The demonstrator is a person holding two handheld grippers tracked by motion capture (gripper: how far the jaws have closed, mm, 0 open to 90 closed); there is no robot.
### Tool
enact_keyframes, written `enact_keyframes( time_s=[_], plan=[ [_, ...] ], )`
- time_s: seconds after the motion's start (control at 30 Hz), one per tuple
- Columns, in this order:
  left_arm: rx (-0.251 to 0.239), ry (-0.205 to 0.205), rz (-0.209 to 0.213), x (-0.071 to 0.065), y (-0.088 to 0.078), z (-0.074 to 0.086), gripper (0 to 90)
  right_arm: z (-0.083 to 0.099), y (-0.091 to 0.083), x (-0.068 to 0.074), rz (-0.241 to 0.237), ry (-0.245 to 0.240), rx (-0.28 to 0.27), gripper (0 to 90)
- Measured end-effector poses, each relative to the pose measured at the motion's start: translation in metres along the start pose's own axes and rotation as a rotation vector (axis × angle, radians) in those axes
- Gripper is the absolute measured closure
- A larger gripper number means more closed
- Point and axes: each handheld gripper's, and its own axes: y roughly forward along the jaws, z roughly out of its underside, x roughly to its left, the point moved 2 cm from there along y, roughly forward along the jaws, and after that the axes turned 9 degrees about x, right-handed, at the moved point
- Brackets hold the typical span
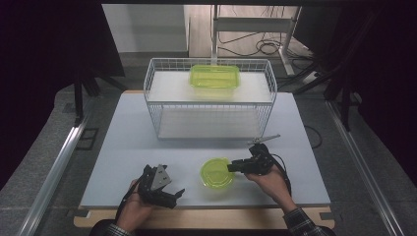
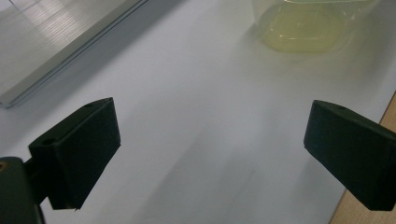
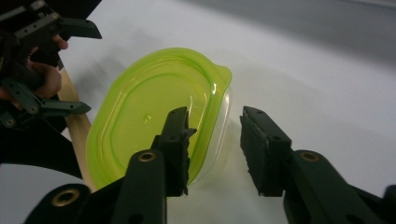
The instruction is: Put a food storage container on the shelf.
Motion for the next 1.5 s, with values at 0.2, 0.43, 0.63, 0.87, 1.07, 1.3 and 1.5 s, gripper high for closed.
enact_keyframes(
  time_s=[0.2, 0.43, 0.63, 0.87, 1.07, 1.3, 1.5],
  plan=[
    [0.003, 0.005, -0.002, -0.001, 0.001, 0.0, 3.5, 0.0, 0.001, -0.005, -0.078, 0.052, 0.01, 72.1],
    [0.003, 0.009, -0.004, -0.001, 0.001, 0.0, 3.6, -0.002, 0.002, -0.002, -0.148, 0.087, 0.032, 80.6],
    [0.002, 0.012, -0.006, -0.001, 0.0, 0.0, 3.6, -0.003, -0.001, 0.007, -0.167, 0.072, 0.031, 81.6],
    [0.001, 0.014, -0.007, -0.002, 0.0, 0.0, 3.6, -0.007, -0.009, 0.01, -0.193, 0.07, -0.009, 81.8],
    [0.006, 0.02, -0.007, -0.001, 0.0, 0.0, 3.6, -0.009, -0.015, 0.01, -0.197, 0.074, -0.036, 81.8],
    [0.006, 0.02, -0.007, -0.001, 0.0, 0.0, 3.6, -0.015, -0.026, 0.012, -0.211, 0.077, -0.074, 81.8],
    [0.001, 0.012, -0.008, -0.001, 0.0, 0.0, 3.6, -0.024, -0.04, 0.015, -0.22, 0.071, -0.111, 81.8]
  ],
)
